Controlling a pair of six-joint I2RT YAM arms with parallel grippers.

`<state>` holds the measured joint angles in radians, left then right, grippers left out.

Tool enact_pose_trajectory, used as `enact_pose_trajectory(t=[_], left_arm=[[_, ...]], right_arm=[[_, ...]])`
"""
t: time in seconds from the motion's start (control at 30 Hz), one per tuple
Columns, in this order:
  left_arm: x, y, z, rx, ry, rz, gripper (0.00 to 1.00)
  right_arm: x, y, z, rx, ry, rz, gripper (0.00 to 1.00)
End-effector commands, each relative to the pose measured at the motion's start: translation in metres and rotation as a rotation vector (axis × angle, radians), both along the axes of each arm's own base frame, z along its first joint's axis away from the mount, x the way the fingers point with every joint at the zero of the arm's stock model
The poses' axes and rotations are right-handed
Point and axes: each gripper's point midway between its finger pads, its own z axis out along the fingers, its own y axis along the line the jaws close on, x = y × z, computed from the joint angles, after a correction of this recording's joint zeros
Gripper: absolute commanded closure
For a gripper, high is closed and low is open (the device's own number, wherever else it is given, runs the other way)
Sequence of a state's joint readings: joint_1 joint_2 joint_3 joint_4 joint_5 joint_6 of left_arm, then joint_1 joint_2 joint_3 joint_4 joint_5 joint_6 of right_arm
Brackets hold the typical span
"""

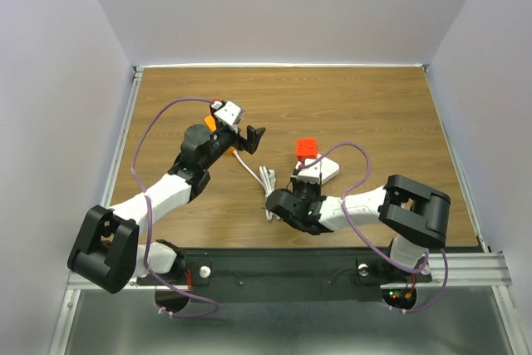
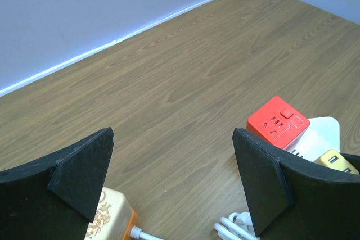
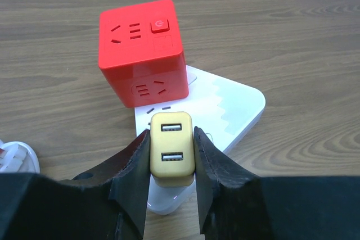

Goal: Insert the plug

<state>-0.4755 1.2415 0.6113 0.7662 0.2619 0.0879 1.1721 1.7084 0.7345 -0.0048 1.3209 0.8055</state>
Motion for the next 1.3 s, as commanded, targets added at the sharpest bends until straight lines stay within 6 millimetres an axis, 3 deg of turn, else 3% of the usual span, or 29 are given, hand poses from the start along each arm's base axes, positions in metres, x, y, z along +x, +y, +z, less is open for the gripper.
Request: enact_pose_trajectory(t=[0.0, 0.37, 0.67, 0.8, 0.97, 1.23, 1.27], left_arm=[[0.001, -0.001, 0.034, -0.049, -0.086, -0.007, 0.01], [0.0, -0.001, 0.035, -0.049, -0.09, -0.011, 0.01], [-0.001, 0.0, 0.037, -0.052, -0.096, -0.008, 0.01], [-0.002, -0.001, 0.038, -0.054, -0.097, -0.015, 0.01], [0.0, 0.0, 0.037, -0.063, -0.083, -0.002, 0.01], [0.01, 0.014, 0.038, -0.112, -0.039, 0.104, 0.01], [0.013, 0.019, 0.036, -0.119, -0.032, 0.135, 0.01]], right_arm=[[-0.053, -0.038, -0.114, -0.104, 0.425, 0.073, 0.99], [-0.085, -0.057, -0.164, -0.1, 0.605, 0.038, 1.0], [-0.095, -0.061, -0.172, -0.079, 0.645, 0.026, 0.99], [-0.088, -0.054, -0.162, -0.074, 0.611, 0.043, 0.99], [-0.064, -0.028, -0.136, -0.043, 0.514, 0.075, 0.99], [-0.02, -0.005, -0.077, -0.07, 0.336, 0.083, 0.59], [-0.015, -0.004, -0.068, -0.072, 0.319, 0.082, 0.51]])
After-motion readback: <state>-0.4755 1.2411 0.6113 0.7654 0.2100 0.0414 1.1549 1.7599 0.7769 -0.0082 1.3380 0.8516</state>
